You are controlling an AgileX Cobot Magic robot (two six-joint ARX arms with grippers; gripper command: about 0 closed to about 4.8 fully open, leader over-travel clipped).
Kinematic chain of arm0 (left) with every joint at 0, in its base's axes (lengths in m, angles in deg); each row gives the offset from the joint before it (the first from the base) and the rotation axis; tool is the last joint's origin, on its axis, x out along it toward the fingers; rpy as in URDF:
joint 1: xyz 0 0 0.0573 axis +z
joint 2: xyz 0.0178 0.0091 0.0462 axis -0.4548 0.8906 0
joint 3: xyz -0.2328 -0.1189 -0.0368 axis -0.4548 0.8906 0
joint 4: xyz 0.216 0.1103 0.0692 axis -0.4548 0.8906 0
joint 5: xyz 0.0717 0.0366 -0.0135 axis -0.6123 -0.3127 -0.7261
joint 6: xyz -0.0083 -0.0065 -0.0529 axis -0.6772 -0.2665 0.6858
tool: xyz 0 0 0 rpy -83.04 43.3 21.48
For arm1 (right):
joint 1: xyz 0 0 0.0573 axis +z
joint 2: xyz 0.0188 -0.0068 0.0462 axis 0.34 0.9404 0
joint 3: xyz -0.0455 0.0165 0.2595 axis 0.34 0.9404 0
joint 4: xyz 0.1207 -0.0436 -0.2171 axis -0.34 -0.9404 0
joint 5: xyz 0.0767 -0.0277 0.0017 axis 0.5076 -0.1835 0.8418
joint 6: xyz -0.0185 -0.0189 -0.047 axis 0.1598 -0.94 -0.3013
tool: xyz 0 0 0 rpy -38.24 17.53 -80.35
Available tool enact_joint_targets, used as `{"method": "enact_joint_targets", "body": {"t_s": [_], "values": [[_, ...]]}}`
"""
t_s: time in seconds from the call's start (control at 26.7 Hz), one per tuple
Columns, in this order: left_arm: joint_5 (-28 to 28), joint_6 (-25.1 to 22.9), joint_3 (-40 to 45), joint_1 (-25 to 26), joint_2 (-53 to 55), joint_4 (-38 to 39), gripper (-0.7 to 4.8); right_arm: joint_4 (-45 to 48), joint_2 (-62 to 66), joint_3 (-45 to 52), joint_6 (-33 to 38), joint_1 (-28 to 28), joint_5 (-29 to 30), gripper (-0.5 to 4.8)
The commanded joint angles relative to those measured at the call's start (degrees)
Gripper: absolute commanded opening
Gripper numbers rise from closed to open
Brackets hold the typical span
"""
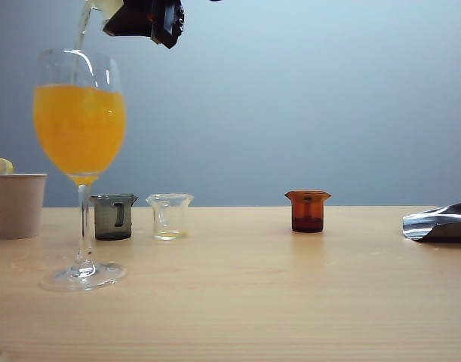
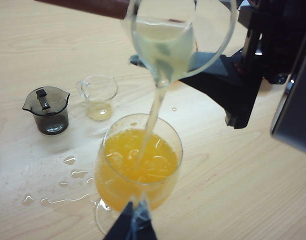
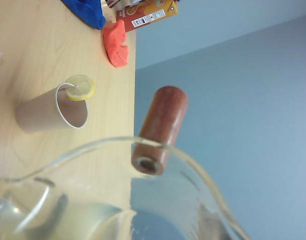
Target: Pick up the third measuring cup from the left, pour the pineapple juice inside into the goblet, and finally put the measuring cup back in its original place.
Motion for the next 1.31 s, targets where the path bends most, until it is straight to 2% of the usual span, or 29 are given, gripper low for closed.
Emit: {"method": "enact_joint_targets", "body": {"t_s": [0.04, 0.11, 0.67, 0.86, 1.31], "values": [[0.00, -0.24, -0.07, -0.02, -0.04, -0.35, -0.05, 1.90, -0.48, -0.28, -2.14, 0.07, 0.04, 1.43], [0.00, -0.24, -0.07, -0.02, -0.04, -0.33, -0.06, 1.92, -0.50, -0.28, -2.29, 0.07, 0.04, 1.44], [0.00, -0.26, -0.09, -0.02, -0.04, 0.07, -0.06, 2.27, -0.48, -0.28, -17.18, 0.13, 0.09, 1.44], [0.00, -0.28, -0.09, -0.02, -0.04, 1.42, -0.06, 2.64, -0.50, -0.28, -24.15, 0.13, 0.11, 1.44], [-1.09, -0.35, -0.09, -0.02, -0.07, 3.10, -0.06, 4.63, -0.63, -0.28, -27.45, 0.83, 0.28, 1.44]]}}
